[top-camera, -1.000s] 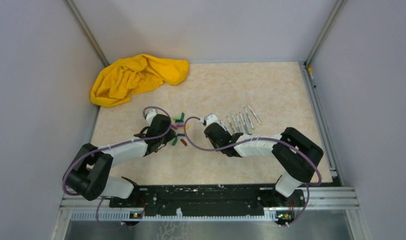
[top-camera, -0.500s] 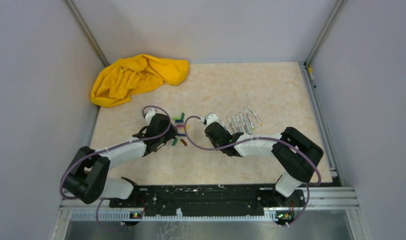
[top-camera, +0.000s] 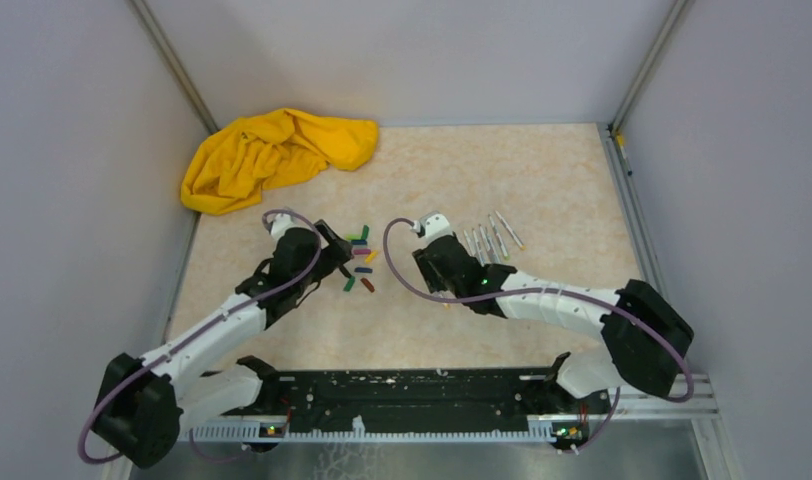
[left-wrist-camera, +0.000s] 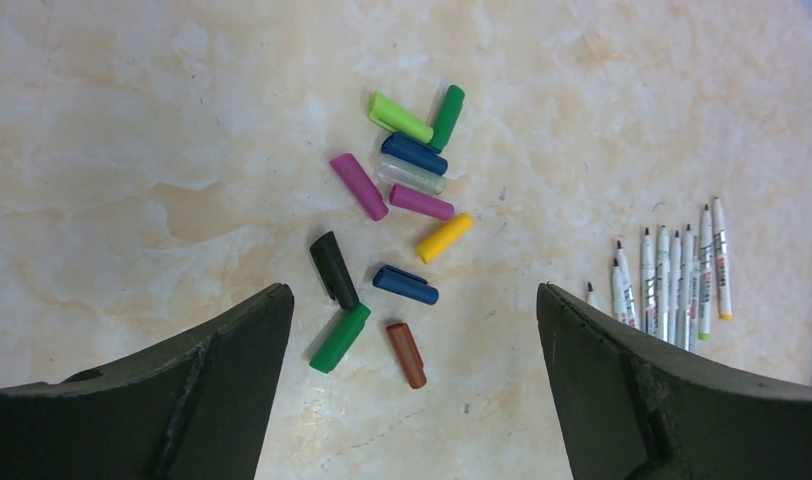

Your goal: Open the pen caps

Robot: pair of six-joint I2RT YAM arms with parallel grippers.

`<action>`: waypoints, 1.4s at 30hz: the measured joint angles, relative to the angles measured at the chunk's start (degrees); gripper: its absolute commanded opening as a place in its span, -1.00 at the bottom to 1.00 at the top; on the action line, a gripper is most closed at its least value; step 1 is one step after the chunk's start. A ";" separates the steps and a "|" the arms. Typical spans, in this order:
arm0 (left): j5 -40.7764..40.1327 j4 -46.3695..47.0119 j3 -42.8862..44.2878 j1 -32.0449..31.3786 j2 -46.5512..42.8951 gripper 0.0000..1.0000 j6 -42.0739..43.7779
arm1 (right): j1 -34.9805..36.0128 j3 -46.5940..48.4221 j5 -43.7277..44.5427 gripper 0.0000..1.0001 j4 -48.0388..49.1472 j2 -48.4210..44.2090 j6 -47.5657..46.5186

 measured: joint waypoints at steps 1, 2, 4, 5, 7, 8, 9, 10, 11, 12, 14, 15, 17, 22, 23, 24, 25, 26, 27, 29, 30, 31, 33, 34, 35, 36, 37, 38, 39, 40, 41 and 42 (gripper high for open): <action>-0.02 -0.70 0.00 0.00 -1.55 0.97 0.07 | 0.00 0.00 0.00 0.28 -0.20 -1.14 -0.02; 0.00 -1.25 0.00 0.00 -2.58 0.97 0.09 | 0.00 0.00 0.00 0.30 -0.46 -2.01 -0.04; 0.02 -2.86 0.02 -0.02 -5.25 0.97 0.17 | 0.00 0.00 0.04 0.31 -1.16 -3.23 -0.11; 0.04 -3.61 0.02 -0.02 -6.47 0.97 0.26 | 0.00 0.00 0.04 0.32 -1.64 -3.82 -0.17; 0.09 -5.25 0.22 -0.07 -8.68 0.97 0.57 | 0.00 0.00 0.15 0.48 -2.60 -4.63 -0.37; 0.11 -5.90 0.42 -0.07 -9.53 0.97 0.76 | 0.00 0.00 0.31 0.55 -2.99 -5.05 -0.48; 0.11 -6.56 0.66 -0.07 -10.45 0.97 1.01 | 0.00 0.00 0.55 0.60 -3.43 -5.57 -0.61; 0.07 -7.43 1.07 -0.20 -11.39 0.97 1.42 | 0.00 -0.02 0.90 0.65 -3.74 -6.16 -0.76; 0.02 -8.15 1.57 -0.24 -12.31 0.97 1.81 | 0.00 -0.07 1.40 0.71 -3.93 -6.82 -1.03; -0.07 -8.66 2.12 -0.28 -13.05 0.97 2.12 | 0.00 -0.09 1.81 0.75 -4.11 -7.41 -1.18; -0.55 -9.22 3.54 -0.28 -13.79 0.97 3.08 | 0.00 -0.37 3.50 0.82 -4.09 -9.20 -1.62; -0.98 -9.27 4.48 -0.28 -13.86 0.97 3.56 | 0.00 -0.37 4.15 0.84 -4.11 -9.92 -1.90; -1.95 -9.20 5.97 -0.28 -13.57 0.97 4.61 | -0.04 -0.37 6.25 0.89 -3.56 -11.56 -2.54; -6.69 -6.01 8.48 -0.28 -13.18 0.98 7.32 | -1.31 -0.35 11.63 0.94 0.07 -14.32 -5.01; -8.11 -4.68 8.33 -0.28 -13.44 0.97 7.85 | -2.14 -0.35 12.31 0.95 1.31 -14.69 -5.46; -9.35 -3.04 7.89 -0.28 -13.81 0.97 8.39 | -3.19 -0.35 12.76 0.95 2.40 -14.93 -5.75; -10.97 -0.17 6.80 -0.28 -14.45 0.98 9.25 | -4.61 -0.31 13.27 0.96 3.67 -15.23 -6.12; -12.24 2.08 5.68 -0.28 -14.95 0.97 9.92 | -5.88 -0.31 13.62 0.96 4.61 -15.39 -6.40; -13.84 5.16 4.13 -0.28 -15.34 0.97 10.93 | -7.63 -0.31 13.79 0.97 5.84 -15.52 -6.60; -16.55 10.80 1.40 -0.28 -14.73 0.98 13.22 | -10.84 -0.28 14.14 0.97 8.22 -15.56 -7.50; -17.70 13.20 0.50 -0.26 -13.84 0.98 14.62 | -12.44 -0.31 14.23 0.97 9.51 -15.56 -7.93; -18.78 15.67 -0.13 -0.28 -12.22 0.98 16.24 | -14.14 -0.35 14.36 0.97 10.99 -15.56 -8.26; -20.13 20.15 -0.98 -0.28 -8.81 0.98 19.12 | -17.09 -0.44 14.32 0.97 13.49 -15.56 -8.96; -20.57 22.82 -1.64 -0.28 -7.21 0.98 20.70 | -18.78 -0.74 14.25 0.97 15.23 -15.56 -9.11; -20.94 25.09 -2.47 -0.28 -6.05 0.98 22.01 | -20.26 -1.22 14.27 0.97 16.94 -15.58 -9.14; -21.29 27.87 -3.58 -0.28 -5.03 0.98 23.45 | -21.42 -2.05 14.32 0.97 18.56 -15.58 -9.16; -21.55 30.56 -4.87 -0.28 -4.09 0.98 24.96 | -22.16 -2.73 14.34 0.97 19.41 -15.58 -9.16; -21.68 33.64 -6.40 -0.28 -3.28 0.98 26.67 | -22.91 -3.80 14.34 0.97 20.83 -15.58 -9.33; -21.81 36.09 -7.78 -0.28 -2.62 0.98 28.13 | -23.26 -4.59 14.40 0.97 21.73 -15.58 -9.44; -21.94 38.64 -9.22 -0.28 -1.95 0.98 29.53 | -23.58 -5.38 14.43 0.97 22.58 -15.56 -9.55; -22.01 40.48 -10.29 -0.28 -1.33 0.97 30.82 | -23.74 -6.01 14.47 0.97 23.32 -15.52 -9.86; -21.94 42.23 -11.19 -0.28 -0.50 0.97 32.28 | -23.89 -6.38 14.49 0.97 24.02 -15.45 -10.29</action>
